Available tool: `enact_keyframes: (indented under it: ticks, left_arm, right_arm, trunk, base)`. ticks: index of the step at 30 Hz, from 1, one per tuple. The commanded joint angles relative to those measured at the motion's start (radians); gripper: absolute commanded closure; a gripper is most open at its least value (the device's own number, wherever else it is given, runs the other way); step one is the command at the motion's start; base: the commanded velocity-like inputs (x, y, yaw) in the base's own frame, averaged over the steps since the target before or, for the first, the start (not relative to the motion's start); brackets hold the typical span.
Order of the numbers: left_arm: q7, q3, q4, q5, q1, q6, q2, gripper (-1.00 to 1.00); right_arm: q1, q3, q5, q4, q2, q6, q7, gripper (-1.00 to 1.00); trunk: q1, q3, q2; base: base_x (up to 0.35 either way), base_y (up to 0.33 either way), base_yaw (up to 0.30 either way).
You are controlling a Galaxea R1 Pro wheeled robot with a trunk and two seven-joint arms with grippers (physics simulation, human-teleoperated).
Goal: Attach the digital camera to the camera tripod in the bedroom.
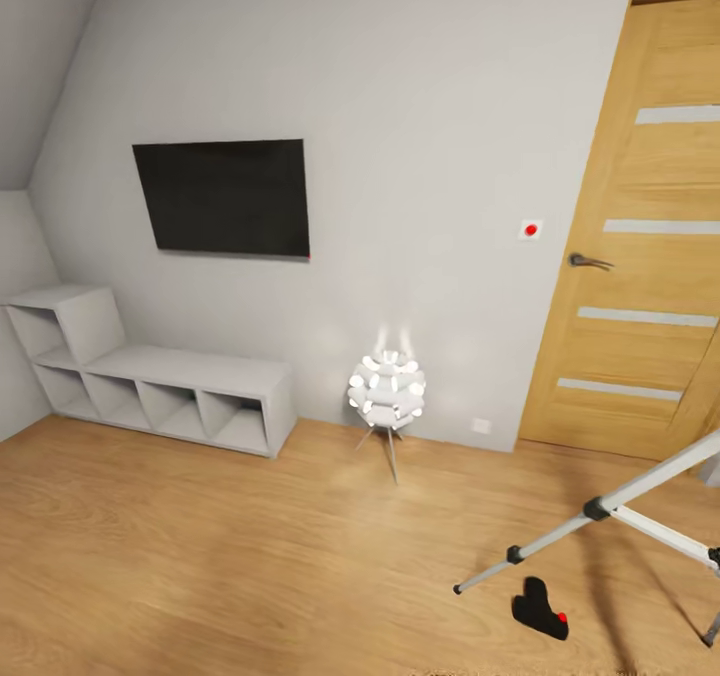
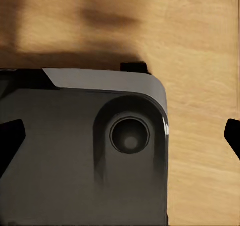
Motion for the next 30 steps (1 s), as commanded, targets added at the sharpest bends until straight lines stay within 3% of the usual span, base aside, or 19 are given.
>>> enact_keyframes:
  ticks: [1,5,6,10,20,28,29,30]
  left_arm:
    - [0.000,0.000,-0.001,0.000,0.000,-0.001,0.000,-1.00]
    - [0.000,0.000,-0.019,0.000,-0.001,0.000,0.000,-1.00]
    - [-0.014,-0.001,-0.060,0.000,-0.023,0.025,0.000,-1.00]
    - [-0.018,-0.002,-0.076,-0.005,-0.072,0.076,-0.004,-1.00]
    - [-0.021,-0.006,-0.083,-0.003,-0.172,0.118,-0.021,-1.00]
    - [-0.030,-0.009,-0.089,-0.005,-0.259,0.185,-0.062,-1.00]
    - [-0.031,-0.006,-0.114,0.001,-0.329,0.226,-0.096,-1.00]
    - [-0.031,-0.005,-0.122,0.002,-0.341,0.243,-0.102,-1.00]
  right_arm:
    - [-0.001,0.000,-0.001,0.001,0.000,-0.004,0.000,-1.00]
    - [-0.003,0.000,-0.001,-0.001,-0.003,-0.004,0.000,-1.00]
    - [-0.019,-0.002,-0.002,-0.002,-0.006,-0.003,0.000,-1.00]
    - [-0.049,-0.003,-0.008,-0.002,-0.010,-0.002,0.000,-1.00]
    - [-0.083,-0.005,-0.020,-0.003,-0.031,-0.001,0.000,-1.00]
    - [-0.098,-0.006,-0.035,-0.003,-0.041,0.002,0.000,-1.00]
    - [-0.106,-0.006,-0.065,-0.003,-0.054,0.003,0.000,-1.00]
    - [-0.106,-0.006,-0.069,-0.003,-0.055,0.003,0.000,-1.00]
  trunk:
    - [0.000,-0.001,-0.001]
    - [0.000,-0.001,-0.001]
    - [0.000,-0.001,-0.001]
    - [0.000,-0.001,-0.001]
    - [0.000,-0.001,-0.001]
    - [0.000,-0.001,-0.001]
    - [0.000,-0.001,-0.001]
    - [0.000,-0.001,-0.001]
  base:
    - [0.000,0.000,-0.245]
    - [0.000,0.000,-0.250]
    - [0.000,0.000,-0.256]
    - [0.000,0.000,-0.257]
    - [0.000,0.000,-0.257]
    - [0.000,0.000,-0.259]
    - [0.000,0.000,-0.259]
    - [0.000,0.000,-0.259]
